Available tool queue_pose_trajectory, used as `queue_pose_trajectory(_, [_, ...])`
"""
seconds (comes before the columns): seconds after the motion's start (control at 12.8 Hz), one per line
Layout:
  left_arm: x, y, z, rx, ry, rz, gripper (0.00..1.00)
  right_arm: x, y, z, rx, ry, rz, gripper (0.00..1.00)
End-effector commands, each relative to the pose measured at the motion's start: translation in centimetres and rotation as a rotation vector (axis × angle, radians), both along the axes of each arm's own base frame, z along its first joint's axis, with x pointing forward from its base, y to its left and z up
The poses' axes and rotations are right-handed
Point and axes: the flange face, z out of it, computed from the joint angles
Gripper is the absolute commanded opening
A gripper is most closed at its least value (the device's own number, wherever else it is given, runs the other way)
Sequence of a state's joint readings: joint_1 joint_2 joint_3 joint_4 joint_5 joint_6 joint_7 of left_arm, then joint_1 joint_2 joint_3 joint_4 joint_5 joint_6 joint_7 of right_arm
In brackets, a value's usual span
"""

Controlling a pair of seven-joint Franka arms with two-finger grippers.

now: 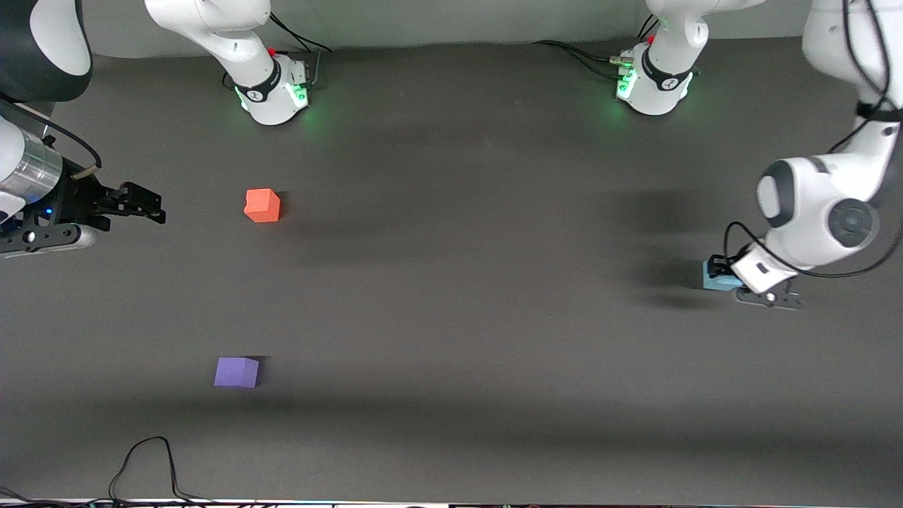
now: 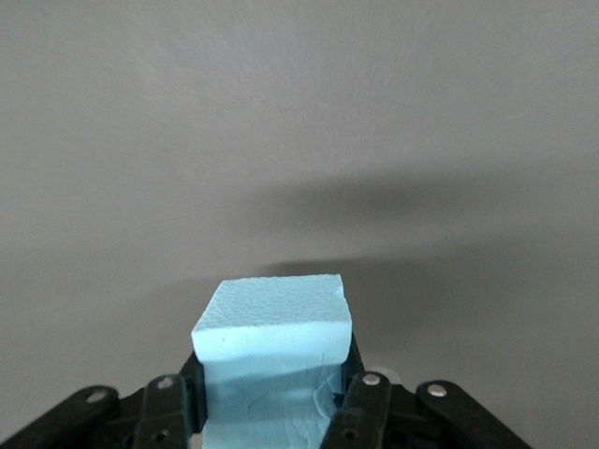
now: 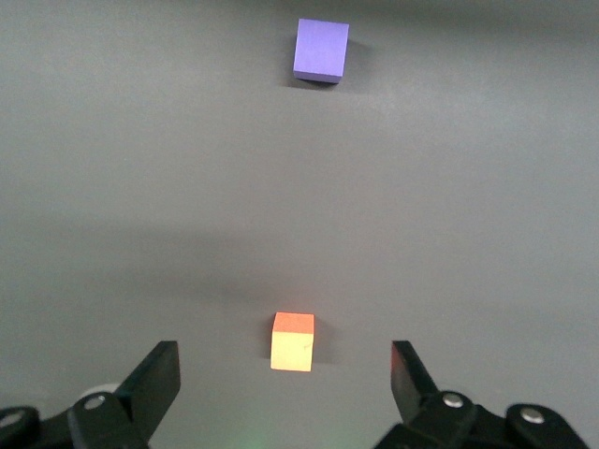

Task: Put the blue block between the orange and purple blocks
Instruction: 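Carry the blue cube with the left gripper toward the table middle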

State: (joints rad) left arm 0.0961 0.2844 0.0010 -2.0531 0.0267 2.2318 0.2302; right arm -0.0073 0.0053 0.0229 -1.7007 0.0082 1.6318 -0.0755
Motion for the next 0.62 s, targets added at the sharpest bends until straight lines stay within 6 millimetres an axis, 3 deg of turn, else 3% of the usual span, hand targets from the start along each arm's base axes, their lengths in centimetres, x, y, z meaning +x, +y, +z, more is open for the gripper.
queue_pose_trajectory(0.0, [2.0, -0.4, 9.8, 0.008, 0.035, 0.009, 0.49, -0.6, 0.0, 1.1, -0.002, -0.014, 0.001, 1.0])
queue_pose_trajectory(0.08, [2.6, -1.3, 12.5, 0.012, 0.045, 0.041, 0.49, -0.9, 0.0, 1.3, -0.002, -0.016, 0.001, 1.0])
queue_pose_trajectory(0.23, [3.5, -7.2, 16.6, 0.013, 0.057, 0.075, 0.49, -0.9, -0.4, 1.3, -0.002, -0.016, -0.005, 1.0])
queue_pose_trajectory(0.39, [3.4, -15.0, 19.9, 0.031, 0.043, 0.14, 0.49, -0.9, -0.8, 1.2, -0.002, -0.013, -0.008, 1.0])
queue_pose_trajectory(0.55, [2.4, -24.2, 21.4, 0.032, 0.002, 0.225, 0.49, -0.9, -0.8, 1.4, -0.002, -0.019, -0.006, 1.0])
